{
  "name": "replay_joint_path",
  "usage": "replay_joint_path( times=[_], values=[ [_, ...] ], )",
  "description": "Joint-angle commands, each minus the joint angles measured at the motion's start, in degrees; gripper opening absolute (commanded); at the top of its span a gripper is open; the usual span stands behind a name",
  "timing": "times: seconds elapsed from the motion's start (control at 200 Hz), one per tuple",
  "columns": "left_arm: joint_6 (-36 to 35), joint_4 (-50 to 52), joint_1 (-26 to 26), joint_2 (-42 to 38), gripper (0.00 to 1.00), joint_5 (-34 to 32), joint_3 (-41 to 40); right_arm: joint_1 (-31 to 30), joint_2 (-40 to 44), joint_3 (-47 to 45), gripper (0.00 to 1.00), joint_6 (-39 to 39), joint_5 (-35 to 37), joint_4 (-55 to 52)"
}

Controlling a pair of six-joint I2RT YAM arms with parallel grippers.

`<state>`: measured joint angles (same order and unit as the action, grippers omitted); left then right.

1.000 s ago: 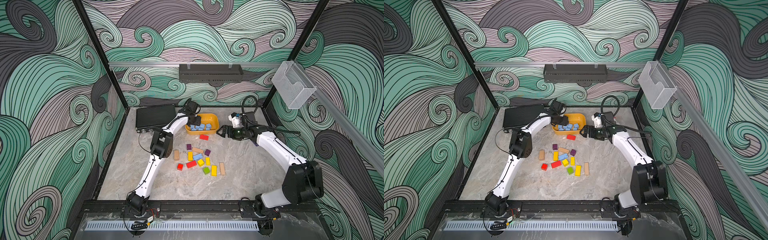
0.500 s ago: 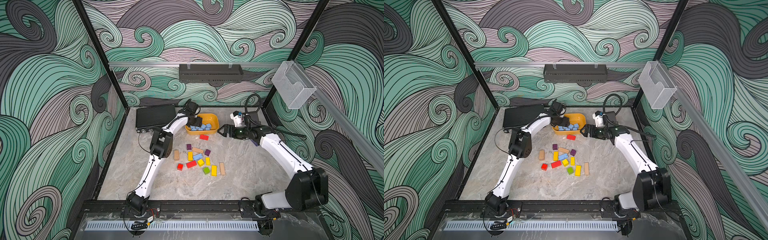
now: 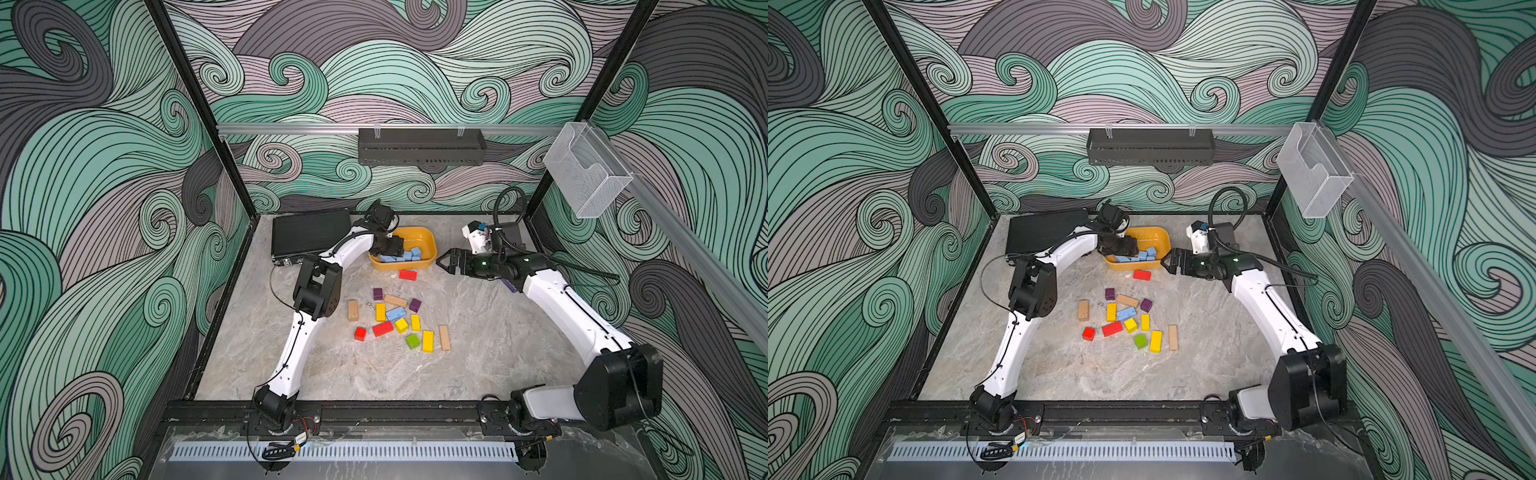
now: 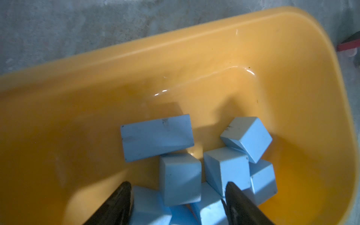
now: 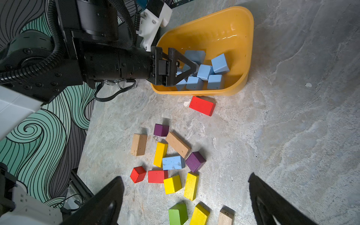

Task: Pick out the blue building blocks
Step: Place the building block in the storage box.

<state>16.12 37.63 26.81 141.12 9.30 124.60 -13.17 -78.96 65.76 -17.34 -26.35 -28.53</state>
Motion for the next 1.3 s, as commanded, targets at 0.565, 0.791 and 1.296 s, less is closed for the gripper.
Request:
replay_joint_path(
  times=[0.565, 0.791, 1.296],
  values=[
    [1.0, -1.1, 0.5, -19.2, 0.85, 1.4, -7.6, -0.4, 5.3, 0.6, 1.00, 2.3, 1.0, -8.1],
    [-1.2, -2.3, 0.9, -30.7, 0.91, 0.8, -18.1, -1.8, 8.8, 0.2, 1.00, 3.6, 3.8, -13.0],
    [-6.3, -5.0, 1.1, -59.0, 0.95, -2.4, -45.3, -10.7, 13.6, 0.8, 0.98, 2.1, 11.5, -21.8]
  ],
)
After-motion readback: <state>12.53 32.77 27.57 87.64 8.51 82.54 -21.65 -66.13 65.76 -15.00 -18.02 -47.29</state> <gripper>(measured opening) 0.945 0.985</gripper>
